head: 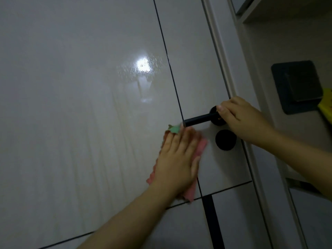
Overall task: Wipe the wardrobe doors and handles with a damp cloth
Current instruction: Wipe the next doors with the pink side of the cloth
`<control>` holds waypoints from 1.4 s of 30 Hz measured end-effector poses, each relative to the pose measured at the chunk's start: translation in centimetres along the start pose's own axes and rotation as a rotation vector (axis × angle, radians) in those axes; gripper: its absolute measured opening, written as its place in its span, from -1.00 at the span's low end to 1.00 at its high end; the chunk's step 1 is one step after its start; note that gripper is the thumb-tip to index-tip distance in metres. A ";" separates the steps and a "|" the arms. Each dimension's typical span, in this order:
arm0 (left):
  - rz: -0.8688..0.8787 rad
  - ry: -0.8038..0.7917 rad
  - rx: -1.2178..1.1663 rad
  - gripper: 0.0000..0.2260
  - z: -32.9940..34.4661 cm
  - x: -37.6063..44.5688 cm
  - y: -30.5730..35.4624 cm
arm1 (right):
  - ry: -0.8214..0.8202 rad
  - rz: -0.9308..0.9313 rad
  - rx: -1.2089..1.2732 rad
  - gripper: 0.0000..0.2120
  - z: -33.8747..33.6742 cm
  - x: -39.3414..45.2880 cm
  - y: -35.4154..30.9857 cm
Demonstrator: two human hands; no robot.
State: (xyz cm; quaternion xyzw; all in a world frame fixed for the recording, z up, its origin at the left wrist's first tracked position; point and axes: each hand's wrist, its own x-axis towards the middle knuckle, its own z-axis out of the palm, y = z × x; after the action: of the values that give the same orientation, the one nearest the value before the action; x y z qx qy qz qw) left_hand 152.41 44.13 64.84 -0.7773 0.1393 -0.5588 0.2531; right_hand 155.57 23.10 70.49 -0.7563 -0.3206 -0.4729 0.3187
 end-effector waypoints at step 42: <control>-0.184 0.155 0.148 -0.50 -4.1 6.7 -14.8 | 0.207 -0.182 -0.175 -0.41 3.6 1.1 -4.1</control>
State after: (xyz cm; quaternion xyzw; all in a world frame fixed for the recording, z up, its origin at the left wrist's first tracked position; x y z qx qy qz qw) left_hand 149.81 52.15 79.32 -0.7207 0.0452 -0.6466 0.2459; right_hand 154.51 28.56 70.95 -0.6962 -0.3109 -0.6014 0.2388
